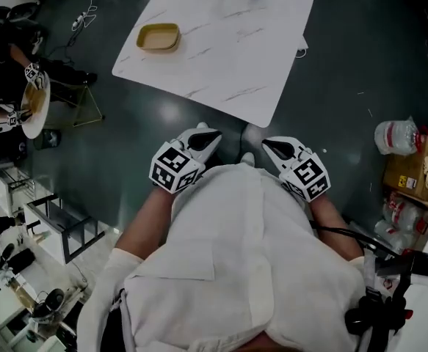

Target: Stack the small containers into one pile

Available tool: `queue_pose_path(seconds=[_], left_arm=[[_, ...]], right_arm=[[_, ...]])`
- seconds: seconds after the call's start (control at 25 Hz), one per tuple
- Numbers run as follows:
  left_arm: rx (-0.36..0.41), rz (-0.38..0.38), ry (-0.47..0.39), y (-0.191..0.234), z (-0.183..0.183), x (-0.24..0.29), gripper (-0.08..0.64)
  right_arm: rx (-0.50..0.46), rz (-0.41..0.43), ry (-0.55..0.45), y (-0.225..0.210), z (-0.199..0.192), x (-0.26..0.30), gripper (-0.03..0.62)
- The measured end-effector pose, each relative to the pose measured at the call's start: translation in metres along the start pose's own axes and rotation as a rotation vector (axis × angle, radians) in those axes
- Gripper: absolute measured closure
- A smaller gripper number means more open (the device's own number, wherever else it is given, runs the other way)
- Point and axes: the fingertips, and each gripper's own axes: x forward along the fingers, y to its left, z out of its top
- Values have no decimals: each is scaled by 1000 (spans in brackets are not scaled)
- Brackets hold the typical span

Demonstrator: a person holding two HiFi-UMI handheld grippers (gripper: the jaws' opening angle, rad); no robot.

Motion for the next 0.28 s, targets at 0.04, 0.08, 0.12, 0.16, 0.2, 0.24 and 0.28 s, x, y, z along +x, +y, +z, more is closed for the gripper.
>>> queue_pose_path(seconds=[0.04, 0.08, 0.12, 0.16, 0.2, 0.24, 0.28], left_arm=[[2, 1, 1, 3, 0, -2, 552], [4, -1, 3, 7, 0, -4, 552], [5, -5, 5, 9, 0, -6, 552], [6, -9, 9, 11, -1, -7, 552], [8, -14, 12, 13, -2, -9, 552], [9, -18, 16, 15, -3, -11, 554], [11, -23, 19, 17, -3, -12, 552]], right_arm=[[-1, -3, -4, 0, 2, 2, 586], [0, -9, -6, 0, 3, 4, 586], [3, -15, -6, -1, 4, 6, 586], [8, -21, -4, -1, 4, 7, 586], [16, -27, -2, 0, 5, 8, 586], [23, -33, -2, 1, 6, 8, 587], [30, -39, -2, 2, 7, 9, 586]])
